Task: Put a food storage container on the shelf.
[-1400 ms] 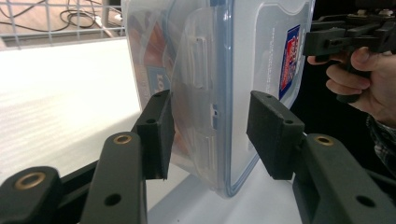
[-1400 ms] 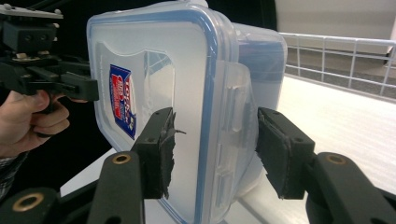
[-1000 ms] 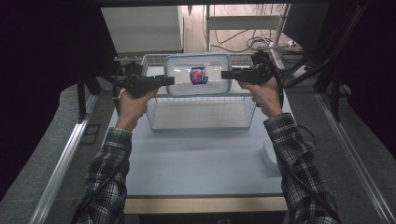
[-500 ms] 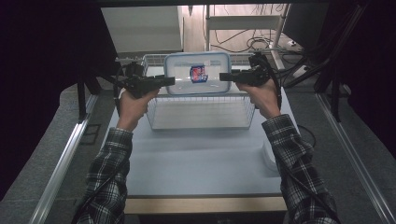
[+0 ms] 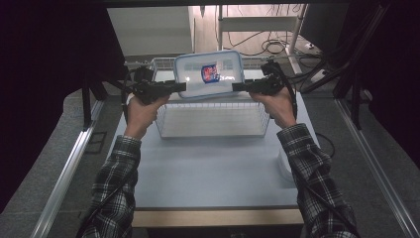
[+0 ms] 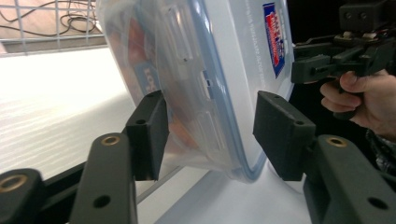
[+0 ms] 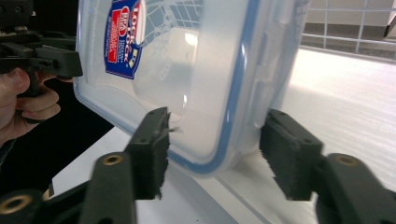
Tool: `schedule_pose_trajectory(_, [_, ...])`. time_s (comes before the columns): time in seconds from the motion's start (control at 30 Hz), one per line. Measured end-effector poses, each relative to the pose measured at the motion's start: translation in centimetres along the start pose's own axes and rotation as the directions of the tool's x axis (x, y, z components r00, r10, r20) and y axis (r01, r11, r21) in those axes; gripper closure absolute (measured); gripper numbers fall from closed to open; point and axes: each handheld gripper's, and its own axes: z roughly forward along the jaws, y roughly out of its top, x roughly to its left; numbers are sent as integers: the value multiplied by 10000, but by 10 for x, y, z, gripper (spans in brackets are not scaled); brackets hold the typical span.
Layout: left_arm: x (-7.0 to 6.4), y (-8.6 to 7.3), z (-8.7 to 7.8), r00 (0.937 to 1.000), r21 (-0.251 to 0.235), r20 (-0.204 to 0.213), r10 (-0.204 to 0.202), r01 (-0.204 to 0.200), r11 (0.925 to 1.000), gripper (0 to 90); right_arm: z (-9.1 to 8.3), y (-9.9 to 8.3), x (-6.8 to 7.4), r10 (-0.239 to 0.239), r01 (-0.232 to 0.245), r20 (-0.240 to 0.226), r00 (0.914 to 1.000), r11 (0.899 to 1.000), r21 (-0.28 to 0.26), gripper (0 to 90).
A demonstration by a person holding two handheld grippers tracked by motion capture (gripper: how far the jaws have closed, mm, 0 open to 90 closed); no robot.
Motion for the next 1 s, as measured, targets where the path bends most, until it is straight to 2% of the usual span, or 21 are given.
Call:
schedule_pose_trajectory(0.2, [-3,0,4,9975,375,-627,334,-310,9988,474,1,0,1,-322,311,321,9990,9990,324,514])
schedule_pose_trajectory(0.33, [0,0,5,9985,208,-506,203,-192,9996,472,2,-1,1,-339,330,364,9988,9992,237,515])
schedule_pose_trajectory(0.43, [-1,0,5,9981,146,-569,251,-243,9996,468,1,-1,1,-353,348,449,9984,9993,110,518])
schedule_pose_trajectory(0.73, [-4,6,10,9916,87,-1176,548,-541,9985,407,6,3,-4,59,-49,478,9988,9997,-218,502])
schedule_pose_trajectory(1.0, [0,6,11,9912,-41,-1208,533,-542,9985,392,8,6,-3,286,-276,582,9979,9994,-187,491])
